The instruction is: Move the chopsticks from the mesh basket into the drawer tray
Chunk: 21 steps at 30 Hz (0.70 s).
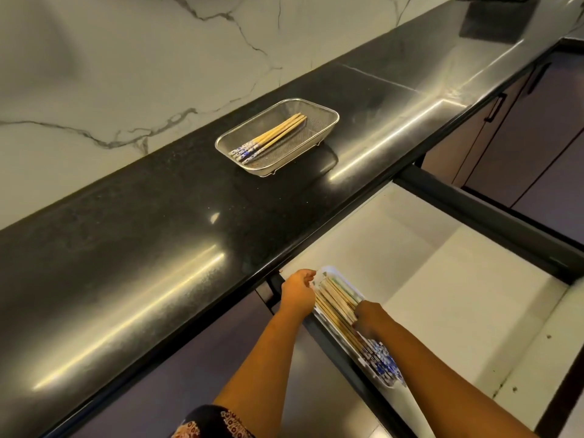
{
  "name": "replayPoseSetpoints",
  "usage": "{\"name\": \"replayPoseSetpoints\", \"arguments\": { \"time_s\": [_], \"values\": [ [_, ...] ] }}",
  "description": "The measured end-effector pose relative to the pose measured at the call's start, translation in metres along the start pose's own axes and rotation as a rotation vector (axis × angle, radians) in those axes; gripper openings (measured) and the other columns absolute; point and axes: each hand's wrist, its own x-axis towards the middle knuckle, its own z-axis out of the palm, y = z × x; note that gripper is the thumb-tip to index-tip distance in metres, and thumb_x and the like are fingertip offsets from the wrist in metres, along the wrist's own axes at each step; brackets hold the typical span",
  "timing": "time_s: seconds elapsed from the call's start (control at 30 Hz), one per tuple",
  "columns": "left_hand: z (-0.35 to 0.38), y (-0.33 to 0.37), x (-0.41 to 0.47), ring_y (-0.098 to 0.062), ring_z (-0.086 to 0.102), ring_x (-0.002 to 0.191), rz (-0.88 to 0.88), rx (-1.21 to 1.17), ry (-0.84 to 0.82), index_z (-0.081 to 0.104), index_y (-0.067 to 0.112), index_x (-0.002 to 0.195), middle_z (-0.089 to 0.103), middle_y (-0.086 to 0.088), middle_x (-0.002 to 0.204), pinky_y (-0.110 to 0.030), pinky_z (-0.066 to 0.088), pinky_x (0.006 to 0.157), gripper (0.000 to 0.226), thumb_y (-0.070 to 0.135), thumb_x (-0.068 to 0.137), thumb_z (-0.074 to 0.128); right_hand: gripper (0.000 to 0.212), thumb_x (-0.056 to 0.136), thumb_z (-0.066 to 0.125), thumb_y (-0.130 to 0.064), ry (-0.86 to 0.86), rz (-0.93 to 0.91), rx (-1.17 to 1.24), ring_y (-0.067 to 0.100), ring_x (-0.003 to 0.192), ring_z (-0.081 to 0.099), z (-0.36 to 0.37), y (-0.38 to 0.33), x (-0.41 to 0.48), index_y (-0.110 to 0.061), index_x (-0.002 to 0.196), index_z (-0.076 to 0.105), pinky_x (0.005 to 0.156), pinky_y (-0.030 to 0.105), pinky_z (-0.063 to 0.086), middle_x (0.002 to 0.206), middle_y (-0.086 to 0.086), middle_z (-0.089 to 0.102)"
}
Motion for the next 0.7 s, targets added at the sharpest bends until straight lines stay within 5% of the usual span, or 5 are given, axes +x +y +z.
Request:
{"name": "replayPoseSetpoints", "arguments": {
  "time_s": [0.13, 0.27, 0.7],
  "values": [
    [0.001, -0.012, -0.003, -0.026, 0.058, 0.113, 0.088, 0.185, 0.030, 0.055, 0.013, 0.128, 0.056, -0.012, 0.131, -0.025, 0.048, 0.088, 0.043, -0.005, 0.090, 0.043, 0.025, 0.090, 0.053, -0.008, -0.001, -0.019, -0.041, 0.025, 0.105, 0.059, 0.012, -0.001, 0.005, -0.007, 0.115, 0.060, 0.073, 0.023, 0.038, 0.106, 0.013, 0.059],
    [-0.002, -0.018, -0.006, -0.028, 0.059, 0.110, 0.143, 0.301, 0.025, 0.058, 0.013, 0.124, 0.059, -0.013, 0.126, -0.030, 0.049, 0.089, 0.040, 0.001, 0.090, 0.042, 0.034, 0.091, 0.047, -0.004, 0.028, -0.026, 0.030, 0.030, 0.113, 0.058, 0.022, -0.004, 0.009, -0.006, 0.123, 0.059, 0.087, 0.027, 0.045, 0.124, 0.015, 0.061],
    [0.000, -0.032, -0.011, -0.024, 0.057, 0.114, 0.122, 0.399, -0.007, 0.056, 0.016, 0.127, 0.058, -0.010, 0.129, -0.026, 0.046, 0.091, 0.041, -0.002, 0.091, 0.046, 0.020, 0.093, 0.047, -0.015, 0.126, -0.050, 0.098, 0.025, 0.103, 0.060, 0.031, -0.003, 0.006, -0.017, 0.108, 0.061, 0.091, 0.032, 0.049, 0.116, 0.010, 0.065]
  ]
}}
